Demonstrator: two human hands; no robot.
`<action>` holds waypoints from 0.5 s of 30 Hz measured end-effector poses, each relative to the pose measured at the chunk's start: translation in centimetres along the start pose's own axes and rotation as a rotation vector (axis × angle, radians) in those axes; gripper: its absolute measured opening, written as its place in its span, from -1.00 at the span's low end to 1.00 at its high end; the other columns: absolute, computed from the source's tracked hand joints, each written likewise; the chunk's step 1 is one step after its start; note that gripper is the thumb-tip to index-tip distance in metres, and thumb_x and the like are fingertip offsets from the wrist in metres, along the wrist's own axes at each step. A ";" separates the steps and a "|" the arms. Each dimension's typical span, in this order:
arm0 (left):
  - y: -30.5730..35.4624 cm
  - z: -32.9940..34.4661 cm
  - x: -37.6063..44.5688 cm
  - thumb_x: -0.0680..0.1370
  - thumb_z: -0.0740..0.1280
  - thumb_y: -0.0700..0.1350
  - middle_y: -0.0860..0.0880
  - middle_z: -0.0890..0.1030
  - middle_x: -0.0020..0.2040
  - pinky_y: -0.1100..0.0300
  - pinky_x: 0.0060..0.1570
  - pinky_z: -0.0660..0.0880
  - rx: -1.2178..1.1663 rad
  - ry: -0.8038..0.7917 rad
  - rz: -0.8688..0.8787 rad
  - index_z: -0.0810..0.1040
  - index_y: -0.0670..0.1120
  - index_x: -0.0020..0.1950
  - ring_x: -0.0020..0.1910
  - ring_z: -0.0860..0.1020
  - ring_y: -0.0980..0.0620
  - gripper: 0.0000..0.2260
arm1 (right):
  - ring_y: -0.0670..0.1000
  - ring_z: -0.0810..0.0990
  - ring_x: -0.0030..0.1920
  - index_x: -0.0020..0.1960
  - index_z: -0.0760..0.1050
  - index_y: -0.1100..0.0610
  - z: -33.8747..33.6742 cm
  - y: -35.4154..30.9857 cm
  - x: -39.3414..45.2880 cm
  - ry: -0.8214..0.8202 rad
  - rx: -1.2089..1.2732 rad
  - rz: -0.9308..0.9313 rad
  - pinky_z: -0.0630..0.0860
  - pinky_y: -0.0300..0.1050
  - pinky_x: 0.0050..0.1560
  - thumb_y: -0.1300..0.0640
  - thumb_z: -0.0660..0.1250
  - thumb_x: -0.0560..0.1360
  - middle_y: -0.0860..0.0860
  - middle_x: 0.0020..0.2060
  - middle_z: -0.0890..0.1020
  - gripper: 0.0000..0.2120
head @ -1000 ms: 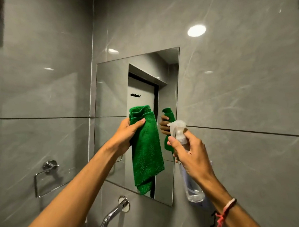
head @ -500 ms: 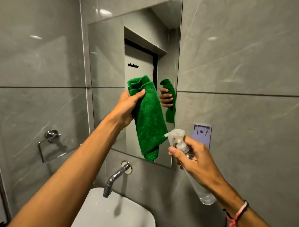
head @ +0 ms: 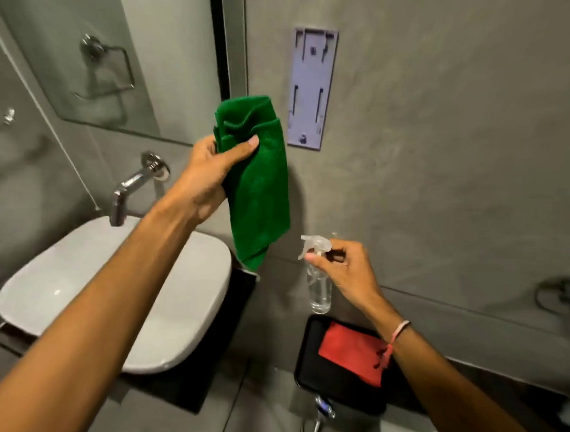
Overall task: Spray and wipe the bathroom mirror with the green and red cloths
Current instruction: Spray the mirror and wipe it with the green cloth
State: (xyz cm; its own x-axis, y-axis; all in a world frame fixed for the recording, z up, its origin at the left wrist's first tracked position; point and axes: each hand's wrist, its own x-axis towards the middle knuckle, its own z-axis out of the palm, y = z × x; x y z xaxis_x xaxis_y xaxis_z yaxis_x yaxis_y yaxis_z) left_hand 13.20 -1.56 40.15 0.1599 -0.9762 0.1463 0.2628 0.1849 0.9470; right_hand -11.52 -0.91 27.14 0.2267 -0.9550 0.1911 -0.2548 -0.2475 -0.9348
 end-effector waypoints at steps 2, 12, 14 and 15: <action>-4.4 0.6 -0.7 0.57 0.39 -0.24 -0.06 0.78 -0.07 0.16 -0.04 0.66 0.010 -0.029 -0.082 0.63 -0.24 0.17 -0.05 0.74 0.01 -0.81 | 0.10 0.77 -0.06 -0.03 0.74 0.27 0.1 4.1 -0.4 0.035 -0.003 0.094 0.70 0.07 0.05 0.29 0.56 0.44 0.08 -0.12 0.78 -0.88; -17.7 1.4 -2.5 0.56 0.39 -0.27 -0.09 0.76 0.00 0.06 0.15 0.64 -0.032 -0.013 -0.313 0.67 -0.23 0.12 -0.01 0.72 -0.03 -0.84 | 0.33 0.68 0.10 -0.08 0.67 0.22 1.7 19.6 0.1 0.140 -0.068 0.459 0.62 0.28 0.17 0.32 0.54 0.43 0.33 -0.04 0.72 -0.90; -19.0 0.9 -2.7 0.55 0.39 -0.27 -0.09 0.76 -0.01 0.08 0.14 0.64 -0.036 -0.006 -0.328 0.68 -0.21 0.10 -0.01 0.72 -0.02 -0.84 | 0.30 0.66 0.12 -0.04 0.70 0.21 1.9 21.5 0.6 0.154 -0.126 0.477 0.63 0.18 0.14 0.28 0.52 0.45 0.28 -0.04 0.72 -0.91; -19.4 0.6 -2.9 0.55 0.39 -0.27 -0.09 0.77 -0.02 0.10 0.12 0.65 -0.037 -0.006 -0.333 0.69 -0.20 0.10 0.00 0.72 -0.01 -0.85 | 0.30 0.65 0.14 -0.03 0.70 0.21 2.0 22.0 0.7 0.155 -0.133 0.493 0.63 0.17 0.16 0.26 0.51 0.45 0.29 -0.02 0.71 -0.90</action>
State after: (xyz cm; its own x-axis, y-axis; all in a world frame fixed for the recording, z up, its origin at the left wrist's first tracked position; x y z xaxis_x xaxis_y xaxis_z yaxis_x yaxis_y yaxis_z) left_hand 7.04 -2.42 21.58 0.0541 -0.9843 -0.1680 0.3340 -0.1407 0.9320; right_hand -15.10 -6.72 6.09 -0.0891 -0.9738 -0.2094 -0.4152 0.2274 -0.8808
